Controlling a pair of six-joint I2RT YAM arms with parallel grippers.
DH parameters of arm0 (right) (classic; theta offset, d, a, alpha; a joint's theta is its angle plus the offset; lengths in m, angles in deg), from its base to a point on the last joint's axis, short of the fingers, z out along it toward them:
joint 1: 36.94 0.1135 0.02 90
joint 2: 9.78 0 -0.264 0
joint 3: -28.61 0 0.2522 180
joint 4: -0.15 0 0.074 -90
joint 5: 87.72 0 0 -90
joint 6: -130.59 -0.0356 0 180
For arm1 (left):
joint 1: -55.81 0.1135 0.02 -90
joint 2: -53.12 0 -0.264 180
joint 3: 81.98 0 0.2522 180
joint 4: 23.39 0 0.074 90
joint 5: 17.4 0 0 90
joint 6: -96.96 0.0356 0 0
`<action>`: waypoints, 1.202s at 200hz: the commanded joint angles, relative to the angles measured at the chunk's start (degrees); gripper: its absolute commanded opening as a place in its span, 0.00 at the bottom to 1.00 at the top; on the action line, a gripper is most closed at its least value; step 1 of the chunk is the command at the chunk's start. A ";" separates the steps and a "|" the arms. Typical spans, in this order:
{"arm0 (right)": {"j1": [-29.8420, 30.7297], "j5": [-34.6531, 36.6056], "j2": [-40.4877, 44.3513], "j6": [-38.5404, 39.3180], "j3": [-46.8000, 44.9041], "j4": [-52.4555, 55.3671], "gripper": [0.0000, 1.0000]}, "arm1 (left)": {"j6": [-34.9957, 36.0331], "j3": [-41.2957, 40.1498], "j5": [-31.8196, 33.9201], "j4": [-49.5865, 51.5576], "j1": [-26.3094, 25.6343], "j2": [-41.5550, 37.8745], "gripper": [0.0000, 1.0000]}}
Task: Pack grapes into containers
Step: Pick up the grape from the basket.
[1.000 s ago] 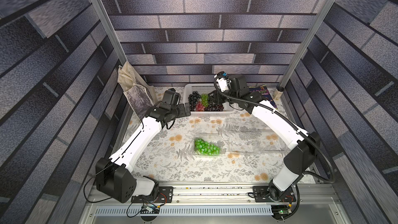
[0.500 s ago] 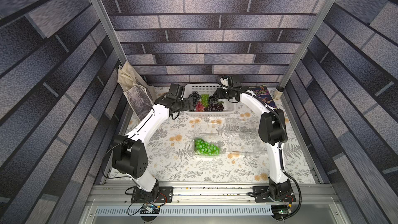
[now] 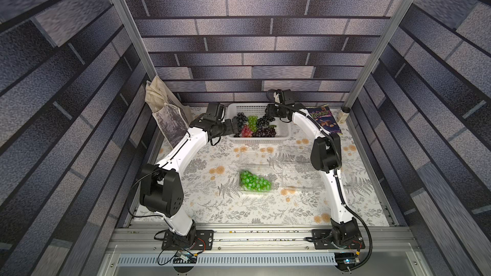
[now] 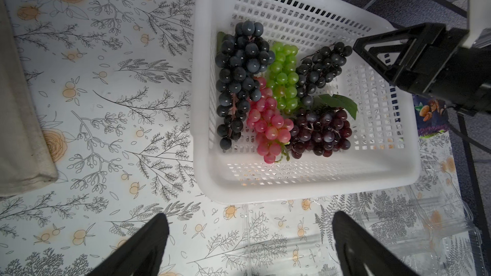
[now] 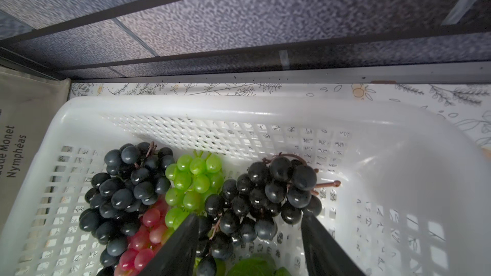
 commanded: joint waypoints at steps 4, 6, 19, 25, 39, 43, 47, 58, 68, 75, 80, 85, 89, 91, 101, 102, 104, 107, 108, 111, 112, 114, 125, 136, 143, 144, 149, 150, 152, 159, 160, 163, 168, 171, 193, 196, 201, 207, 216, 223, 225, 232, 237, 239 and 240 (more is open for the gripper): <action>-0.10 3.06 -3.37 1.12 3.82 3.49 0.62 | 0.08 0.30 -1.78 -2.08 0.08 -0.76 0.98; -0.10 3.13 -3.51 1.13 4.00 3.52 0.62 | 0.08 0.31 -1.79 -2.08 0.08 -0.76 0.98; -0.12 4.10 -4.40 1.38 5.00 3.91 0.60 | 0.07 0.31 -1.88 -2.04 0.21 -0.76 0.98; -0.19 4.57 -4.74 1.47 5.37 3.99 0.60 | 0.00 0.31 -1.98 -2.08 0.26 -0.77 0.98; -0.28 5.34 -5.18 1.83 5.80 4.04 0.57 | -0.09 0.18 -2.10 -2.08 0.43 -0.69 0.98; -0.34 5.58 -5.28 1.91 5.89 4.11 0.56 | -0.09 0.15 -2.05 -2.16 0.45 -0.68 0.98; -0.36 5.61 -5.33 2.01 5.93 4.12 0.56 | -0.09 0.12 -2.07 -2.19 0.51 -0.68 0.98; -0.41 5.91 -5.61 2.18 6.11 4.10 0.55 | -0.18 0.05 -2.14 -2.16 0.56 -0.59 0.98; -0.36 6.00 -5.83 2.23 6.11 3.90 0.54 | -0.26 -0.04 -2.23 -2.20 0.64 -0.50 0.98; -0.44 6.29 -6.00 2.44 6.19 3.89 0.54 | -0.31 -0.12 -2.31 -2.26 0.68 -0.42 0.98; -0.39 6.40 -6.23 2.50 6.32 3.88 0.54 | -0.36 -0.21 -2.32 -2.28 0.66 -0.41 0.98; -0.50 6.59 -6.36 2.58 6.55 3.87 0.54 | -0.36 -0.21 -2.33 -2.25 0.68 -0.41 0.98; -0.43 6.79 -6.54 2.69 6.78 4.02 0.55 | -0.43 -0.30 -2.32 -2.25 0.67 -0.34 0.98; -0.45 6.83 -6.68 2.70 6.98 4.07 0.55 | -0.40 -0.30 -2.32 -2.16 0.62 -0.37 0.98; -0.45 7.25 -7.29 2.88 7.86 4.31 0.57 | -0.40 -0.39 -2.40 -2.25 0.62 -0.33 0.98; -0.45 7.31 -7.31 2.88 7.95 4.35 0.58 | -0.42 -0.39 -2.40 -2.25 0.61 -0.32 0.98; -0.45 7.35 -7.44 2.93 8.06 4.37 0.58 | -0.44 -0.46 -2.40 -2.25 0.63 -0.32 0.98; -0.45 7.41 -7.63 2.97 8.33 4.36 0.59 | -0.43 -0.47 -2.40 -2.27 0.62 -0.34 0.98; -0.45 7.43 -7.70 2.97 8.41 4.41 0.59 | -0.44 -0.52 -2.40 -2.26 0.70 -0.33 0.98; -0.45 7.39 -7.86 3.05 8.58 4.39 0.60 | -0.42 -0.55 -2.33 -2.25 0.75 -0.34 0.98; -0.45 7.47 -7.99 3.06 8.66 4.38 0.60 | -0.43 -0.60 -2.32 -2.25 0.76 -0.37 0.98; -0.45 7.48 -8.07 3.13 8.83 4.34 0.60 | -0.44 -0.64 -2.32 -2.25 0.78 -0.42 0.98; -0.45 7.75 -8.78 3.19 9.70 4.30 0.60 | -0.37 -0.90 -2.24 -2.41 0.75 -0.43 0.98; -0.51 8.02 -9.59 3.30 10.67 4.33 0.60 | -0.48 -1.00 -2.31 -2.39 0.77 -0.41 0.98; -0.45 8.24 -9.97 3.33 11.17 4.34 0.60 | -0.53 -1.02 -2.36 -2.43 0.80 -0.37 0.98; -0.45 8.24 -9.97 3.33 11.23 4.32 0.60 | -0.53 -1.01 -2.38 -2.43 0.74 -0.35 0.98; -0.50 8.39 -10.20 3.37 11.42 4.15 0.60 | -0.53 -1.01 -2.47 -2.43 0.82 -0.33 0.98; -0.47 8.36 -10.22 3.35 11.44 4.13 0.60 | -0.53 -1.00 -2.48 -2.43 0.85 -0.28 0.98; -0.46 8.34 -10.37 3.29 11.53 4.12 0.60 | -0.53 -1.00 -2.49 -2.52 0.84 -0.25 0.98; -0.45 8.60 -10.46 3.33 11.55 3.80 0.59 | -0.53 -0.94 -2.49 -2.43 0.78 -0.26 0.98; -0.45 8.60 -10.48 3.33 11.55 3.74 0.59 | -0.53 -0.93 -2.49 -2.47 0.78 -0.25 0.98; -0.45 8.60 -10.58 3.30 11.60 3.53 0.58 | -0.48 -0.87 -2.49 -2.43 0.82 -0.24 0.98; -0.45 8.63 -10.70 3.30 11.64 3.38 0.57 | -0.55 -0.92 -2.49 -2.47 0.86 -0.15 0.98; -0.45 8.60 -10.76 3.32 11.64 3.25 0.57 | -0.61 -0.92 -2.49 -2.43 0.80 -0.15 0.98; -0.45 8.38 -11.03 3.07 11.64 2.58 0.50 | -0.62 -0.84 -2.67 -2.53 0.98 0.00 0.98; -0.45 8.34 -11.06 2.99 11.64 2.48 0.49 | -0.62 -0.91 -2.72 -2.52 0.98 0.00 0.98; -0.45 8.22 -11.08 2.90 11.64 2.45 0.47 | -0.64 -0.89 -2.75 -2.50 0.98 0.00 0.98; -0.46 8.29 -11.18 2.84 11.64 2.31 0.45 | -0.70 -0.92 -2.82 -2.56 1.02 0.07 0.98; -0.49 8.30 -11.26 2.84 11.62 2.26 0.42 | -0.79 -1.09 -2.89 -2.60 1.07 0.11 0.98; -0.45 8.51 -11.30 2.80 11.61 2.18 0.39 | -0.75 -1.18 -2.93 -2.61 1.09 0.11 0.98; -0.50 8.51 -11.34 2.80 11.64 2.18 0.38 | -0.78 -1.22 -2.91 -2.69 1.12 0.07 0.98; -0.47 8.59 -11.50 2.72 11.64 2.02 0.35 | -0.80 -1.27 -2.93 -2.65 1.11 0.11 0.98; -0.45 8.60 -11.60 2.80 11.63 1.93 0.32 | -0.78 -1.35 -3.01 -2.60 1.21 0.11 0.98; -0.45 8.67 -11.57 2.80 11.60 1.83 0.31 | -0.79 -1.40 -3.02 -2.60 1.15 0.09 0.98; -0.45 8.63 -11.56 2.80 11.62 1.83 0.30 | -0.75 -1.38 -3.02 -2.60 1.14 0.10 0.98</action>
